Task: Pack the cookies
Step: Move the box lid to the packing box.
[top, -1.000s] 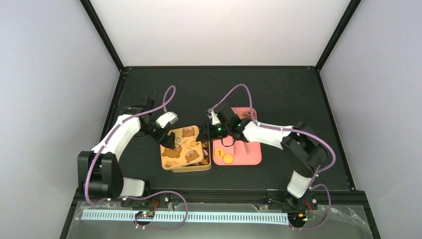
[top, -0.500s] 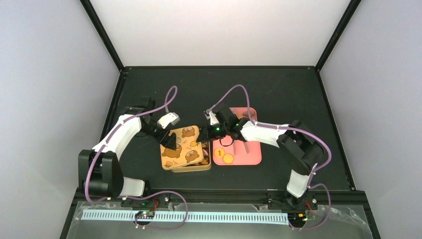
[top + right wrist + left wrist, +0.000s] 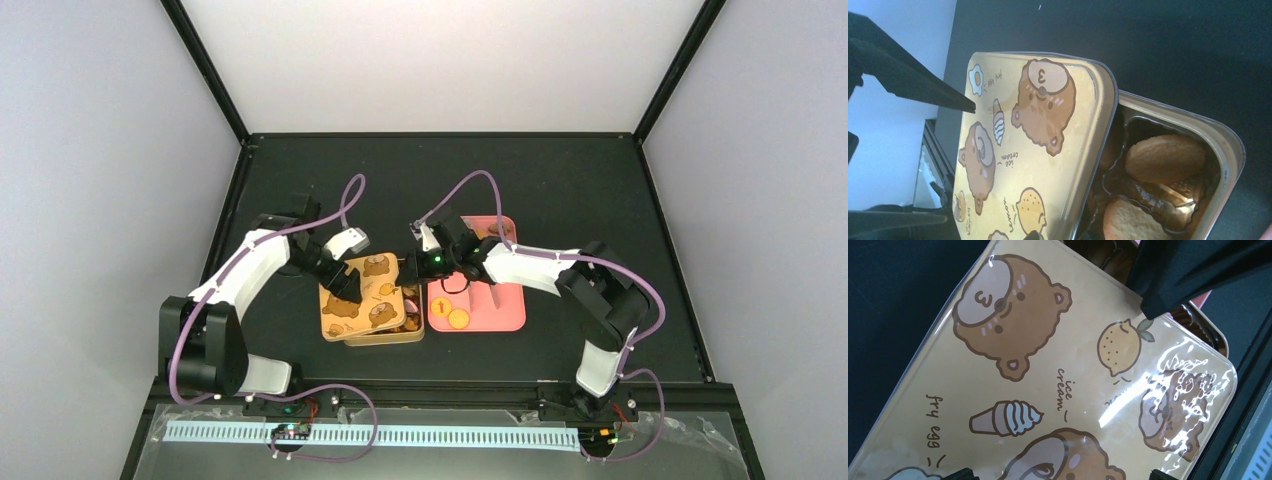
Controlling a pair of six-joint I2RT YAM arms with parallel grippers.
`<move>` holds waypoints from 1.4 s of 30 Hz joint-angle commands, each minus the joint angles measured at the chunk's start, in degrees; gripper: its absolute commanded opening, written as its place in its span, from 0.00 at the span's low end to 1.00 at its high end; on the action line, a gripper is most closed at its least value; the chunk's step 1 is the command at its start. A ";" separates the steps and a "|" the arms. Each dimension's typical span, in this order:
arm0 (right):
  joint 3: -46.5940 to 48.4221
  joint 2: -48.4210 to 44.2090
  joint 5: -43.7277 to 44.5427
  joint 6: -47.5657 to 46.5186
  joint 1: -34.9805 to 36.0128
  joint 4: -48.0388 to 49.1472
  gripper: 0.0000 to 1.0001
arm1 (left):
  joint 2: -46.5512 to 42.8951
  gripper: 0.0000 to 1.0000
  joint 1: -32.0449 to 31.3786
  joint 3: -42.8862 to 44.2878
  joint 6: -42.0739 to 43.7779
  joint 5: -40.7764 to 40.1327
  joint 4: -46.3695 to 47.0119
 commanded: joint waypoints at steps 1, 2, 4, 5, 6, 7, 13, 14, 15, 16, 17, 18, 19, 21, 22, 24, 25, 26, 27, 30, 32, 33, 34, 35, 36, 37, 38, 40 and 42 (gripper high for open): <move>1.23 0.81 0.35 -0.24 0.30 -1.25 0.34 | -0.42 0.92 -0.43 1.99 1.79 0.18 -0.77; 1.27 0.88 0.43 -0.22 0.23 -1.53 0.39 | -0.62 0.92 -0.43 2.81 1.77 -1.20 -1.55; 1.36 1.01 0.66 -0.37 0.25 -1.89 0.43 | -1.34 0.92 -0.28 4.64 2.17 -4.15 -3.34; 1.50 1.08 0.83 -0.48 0.26 -2.09 0.43 | -2.08 0.92 -0.09 5.41 2.53 -5.81 -4.30; 1.55 1.10 0.94 -0.51 0.22 -2.32 0.43 | -2.97 0.92 0.25 5.99 2.89 -8.13 -4.74; 1.57 1.18 1.02 -0.55 0.28 -2.32 0.44 | -3.94 0.92 0.62 6.42 3.48 -9.50 -5.10; 1.62 2.04 0.19 -0.40 0.28 -1.75 0.44 | -8.74 0.93 5.62 6.05 9.32 -14.44 -7.28; 1.63 2.13 0.10 -0.42 0.23 -1.68 0.43 | -8.81 0.93 6.85 4.75 10.78 -15.62 -6.76; 1.73 2.23 0.05 -0.44 0.23 -1.63 0.43 | -8.90 0.93 7.94 3.15 12.21 -17.56 -5.68; 1.79 2.31 0.01 -0.40 0.27 -1.61 0.42 | -8.91 0.92 9.26 1.22 13.53 -19.64 -4.03; 1.85 2.33 0.06 -0.40 0.23 -1.56 0.42 | -8.91 0.92 10.31 -0.80 14.99 -21.31 -2.47; 1.75 2.26 0.07 -0.47 0.23 -1.58 0.42 | -8.91 0.92 11.11 -2.65 16.40 -22.92 -0.50; 1.72 2.19 0.07 -0.48 0.27 -1.48 0.41 | -8.91 0.92 11.97 -4.50 17.58 -24.13 1.36; 1.76 1.95 0.15 -0.49 0.25 -1.44 0.40 | -8.68 0.92 13.03 -7.31 19.92 -25.58 4.59; 1.70 1.86 0.16 -0.50 0.22 -1.31 0.40 | -8.39 0.91 13.30 -8.28 20.48 -25.94 6.13; 1.59 1.73 -0.01 -0.39 0.29 -0.97 0.38 | -7.62 0.91 13.35 -9.45 20.87 -25.74 8.17; 1.57 1.64 -0.01 -0.30 0.30 -0.77 0.38 | -7.12 0.90 13.34 -9.60 20.80 -25.33 9.06; 1.57 1.57 -0.08 -0.17 0.29 -0.59 0.38 | -6.62 0.89 13.26 -9.72 20.51 -24.92 10.02; 1.57 1.48 -0.10 -0.15 0.27 -0.49 0.37 | -6.02 0.89 13.19 -9.55 20.12 -24.12 10.58; 1.42 1.28 -0.18 0.02 0.22 -0.24 0.35 | -3.82 0.87 12.67 -8.71 18.47 -21.00 11.99; 1.24 1.13 -0.29 0.24 0.30 0.16 0.34 | -3.30 0.87 11.40 -8.87 17.22 -20.09 13.68; 1.01 0.96 -0.22 0.38 0.26 0.32 0.34 | -3.35 0.87 10.70 -9.09 16.82 -19.96 14.66; 0.80 0.75 -0.08 0.41 0.25 0.45 0.33 | -3.36 0.87 9.96 -9.25 16.46 -19.71 15.45; 0.53 0.44 0.09 0.47 0.23 0.54 0.32 | -3.31 0.87 9.27 -9.29 16.18 -19.37 15.87; 0.22 0.10 0.22 0.42 0.26 0.64 0.32 | -3.14 0.86 8.50 -9.32 15.80 -19.06 16.03; -0.15 -0.33 0.29 0.43 0.26 0.74 0.31 | -3.05 0.87 7.74 -9.28 15.52 -19.00 16.15; -0.44 -0.82 0.41 0.36 0.30 0.72 0.31 | -2.90 0.87 7.03 -9.28 15.22 -19.05 16.30; -0.92 -1.88 0.91 0.10 0.29 0.48 0.29 | -2.85 0.87 5.67 -9.14 14.56 -19.27 16.48; -1.76 -3.33 1.59 -0.27 0.27 0.18 0.28 | -2.74 0.87 4.51 -8.90 13.90 -19.27 16.40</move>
